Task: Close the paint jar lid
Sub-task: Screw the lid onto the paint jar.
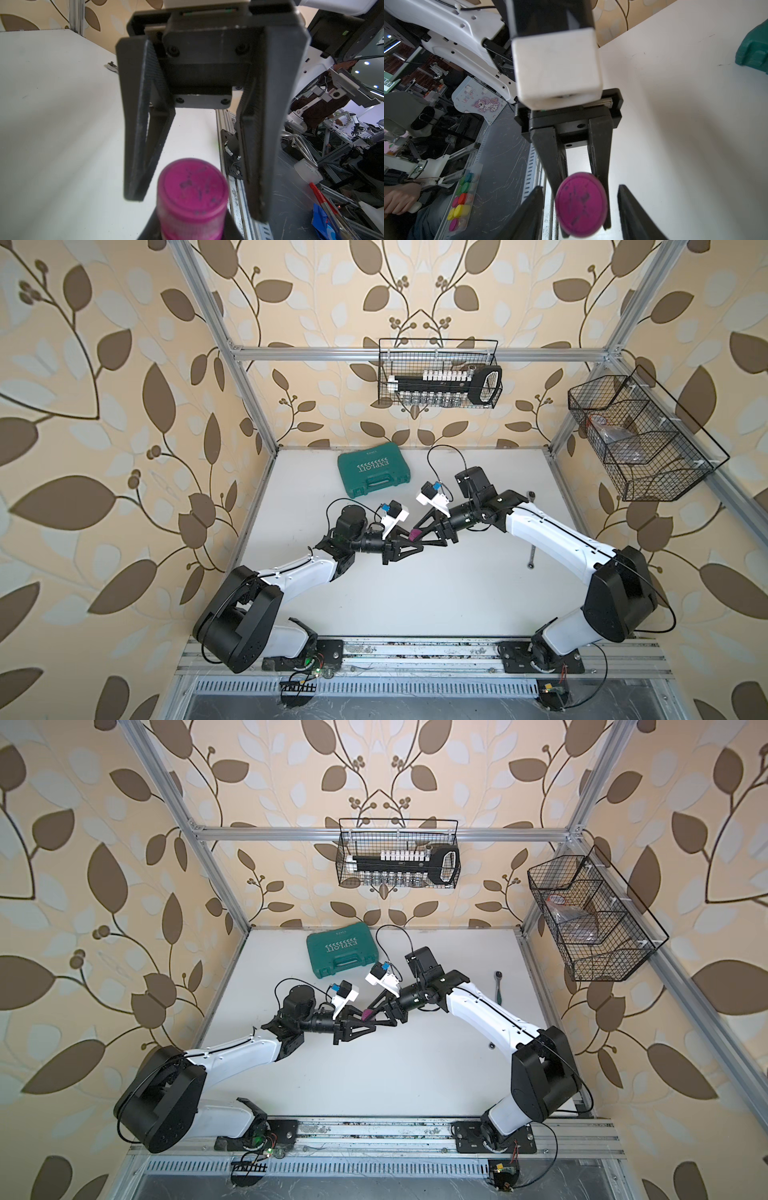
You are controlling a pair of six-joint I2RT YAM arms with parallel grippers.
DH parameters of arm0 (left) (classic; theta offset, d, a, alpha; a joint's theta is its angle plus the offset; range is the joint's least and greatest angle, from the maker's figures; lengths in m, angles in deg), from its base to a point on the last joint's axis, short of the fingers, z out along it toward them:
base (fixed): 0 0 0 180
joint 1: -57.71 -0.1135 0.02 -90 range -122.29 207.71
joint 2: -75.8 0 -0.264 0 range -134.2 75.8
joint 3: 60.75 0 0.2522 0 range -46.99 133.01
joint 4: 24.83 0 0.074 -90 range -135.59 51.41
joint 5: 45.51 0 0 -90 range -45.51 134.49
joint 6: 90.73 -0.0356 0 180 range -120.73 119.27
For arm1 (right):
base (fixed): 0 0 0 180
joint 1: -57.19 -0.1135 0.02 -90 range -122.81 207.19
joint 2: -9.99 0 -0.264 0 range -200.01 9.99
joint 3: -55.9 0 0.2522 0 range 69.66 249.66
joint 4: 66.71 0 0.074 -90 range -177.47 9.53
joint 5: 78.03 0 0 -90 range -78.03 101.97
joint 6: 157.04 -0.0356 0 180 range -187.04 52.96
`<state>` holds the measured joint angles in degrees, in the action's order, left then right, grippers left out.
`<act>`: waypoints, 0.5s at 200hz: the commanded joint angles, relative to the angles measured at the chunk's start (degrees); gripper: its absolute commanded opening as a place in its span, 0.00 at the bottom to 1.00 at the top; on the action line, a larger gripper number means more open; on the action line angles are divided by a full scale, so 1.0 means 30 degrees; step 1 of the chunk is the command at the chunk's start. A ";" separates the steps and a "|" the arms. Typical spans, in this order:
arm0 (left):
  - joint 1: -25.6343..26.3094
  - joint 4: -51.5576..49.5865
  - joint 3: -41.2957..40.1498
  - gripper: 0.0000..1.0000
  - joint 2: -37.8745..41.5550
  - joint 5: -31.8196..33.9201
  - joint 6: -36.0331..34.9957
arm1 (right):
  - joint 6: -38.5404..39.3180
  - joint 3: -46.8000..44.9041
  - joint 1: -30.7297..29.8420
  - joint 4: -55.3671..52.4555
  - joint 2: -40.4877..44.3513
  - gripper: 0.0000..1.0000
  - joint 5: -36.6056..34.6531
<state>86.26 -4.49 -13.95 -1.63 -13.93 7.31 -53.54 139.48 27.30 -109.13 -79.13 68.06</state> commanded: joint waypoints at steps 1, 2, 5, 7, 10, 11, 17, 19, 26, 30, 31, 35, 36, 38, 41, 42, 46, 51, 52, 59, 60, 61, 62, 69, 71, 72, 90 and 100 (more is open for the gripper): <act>0.0167 0.0244 0.0706 0.00 0.0316 -0.0522 -0.0436 | 0.0277 0.0516 -0.0113 -0.0303 -0.0256 0.49 0.0038; 0.0173 0.0238 0.0706 0.00 0.0318 -0.0530 -0.0444 | 0.0277 0.0530 -0.0114 -0.0296 -0.0260 0.49 0.0030; 0.0193 0.0207 0.0706 0.00 0.0321 -0.0538 -0.0435 | 0.0251 0.0517 -0.0104 -0.0290 -0.0237 0.49 0.0012; 0.0189 0.0204 0.0721 0.00 0.0299 -0.0539 -0.0469 | 0.0248 0.0530 -0.0112 -0.0289 -0.0235 0.49 -0.0002; 0.0206 0.0152 0.0752 0.00 0.0271 -0.0539 -0.0479 | 0.0229 0.0521 -0.0115 -0.0263 -0.0234 0.49 -0.0010; 0.0207 0.0148 0.0759 0.00 0.0281 -0.0539 -0.0494 | 0.0223 0.0547 -0.0115 -0.0261 -0.0220 0.49 -0.0023; 0.0206 0.0117 0.0765 0.00 0.0263 -0.0517 -0.0495 | 0.0197 0.0570 -0.0114 -0.0262 -0.0201 0.49 -0.0036; 0.0186 0.0116 0.0750 0.00 0.0270 -0.0511 -0.0498 | 0.0191 0.0566 -0.0115 -0.0260 -0.0218 0.49 -0.0036; 0.0205 0.0127 0.0767 0.00 0.0257 -0.0538 -0.0509 | 0.0134 0.0575 -0.0115 -0.0259 -0.0225 0.48 0.0012; 0.0230 0.0110 0.0780 0.00 0.0244 -0.0539 -0.0509 | 0.0116 0.0594 -0.0108 -0.0232 -0.0232 0.47 0.0064; 0.0219 0.0113 0.0787 0.00 0.0253 -0.0539 -0.0510 | 0.0123 0.0598 -0.0111 -0.0231 -0.0218 0.46 0.0072; 0.0234 0.0102 0.0794 0.00 0.0234 -0.0511 -0.0495 | 0.0130 0.0586 -0.0115 -0.0215 -0.0213 0.45 0.0066; 0.0236 0.0079 0.0809 0.00 0.0234 -0.0496 -0.0502 | 0.0130 0.0580 -0.0130 -0.0208 -0.0209 0.44 0.0058; 0.0222 0.0062 0.0820 0.00 0.0233 -0.0477 -0.0508 | 0.0108 0.0575 -0.0133 -0.0203 -0.0228 0.43 0.0053; 0.0235 0.0057 0.0823 0.00 0.0233 -0.0458 -0.0531 | 0.0087 0.0552 -0.0143 -0.0161 -0.0233 0.42 0.0037; 0.0236 0.0057 0.0823 0.00 0.0233 -0.0454 -0.0535 | 0.0079 0.0548 -0.0144 -0.0151 -0.0234 0.42 0.0030; 0.0226 0.0036 0.0846 0.00 0.0266 -0.0437 -0.0539 | 0.0044 0.0510 -0.0141 -0.0093 -0.0205 0.40 -0.0020; 0.0236 0.0002 0.0844 0.00 0.0272 -0.0422 -0.0564 | -0.0019 0.0459 -0.0137 0.0002 -0.0189 0.38 -0.0051; 0.0237 -0.0015 0.0848 0.00 0.0267 -0.0422 -0.0566 | -0.0047 0.0443 -0.0155 0.0018 -0.0182 0.38 -0.0073; 0.0266 -0.0069 0.0854 0.00 0.0269 -0.0357 -0.0612 | -0.0247 0.0280 -0.0173 0.0279 -0.0174 0.34 -0.0120; 0.0281 -0.0094 0.0868 0.00 0.0266 -0.0345 -0.0604 | -0.0278 0.0266 -0.0173 0.0317 -0.0160 0.34 -0.0122; 0.0288 -0.0107 0.0875 0.00 0.0264 -0.0325 -0.0616 | -0.0323 0.0244 -0.0188 0.0351 -0.0168 0.33 -0.0109; 0.0277 -0.0113 0.0864 0.00 0.0278 -0.0315 -0.0636 | -0.0346 0.0233 -0.0195 0.0398 -0.0157 0.33 -0.0116; 0.0331 -0.0183 0.0876 0.00 0.0278 -0.0151 -0.0706 | -0.0710 0.0158 -0.0296 0.0706 -0.0170 0.30 -0.0235; 0.0356 -0.0223 0.0881 0.00 0.0274 -0.0083 -0.0720 | -0.0812 0.0148 -0.0336 0.0788 -0.0174 0.29 -0.0277; 0.0370 -0.0230 0.0882 0.00 0.0268 -0.0047 -0.0746 | -0.0854 0.0126 -0.0357 0.0865 -0.0175 0.29 -0.0303; 0.0891 -0.0934 0.1079 0.00 0.0325 0.1428 -0.1361 | -0.2225 -0.0149 -0.1150 0.1976 -0.0150 0.23 -0.2013; 0.1507 -0.1554 0.1170 0.00 0.0438 0.3387 -0.2053 | -0.3756 -0.0499 -0.1631 0.3269 -0.0212 0.22 -0.3410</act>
<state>86.65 -6.52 -13.71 -1.58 -12.05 5.89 -56.60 139.40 26.28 -107.89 -79.13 64.92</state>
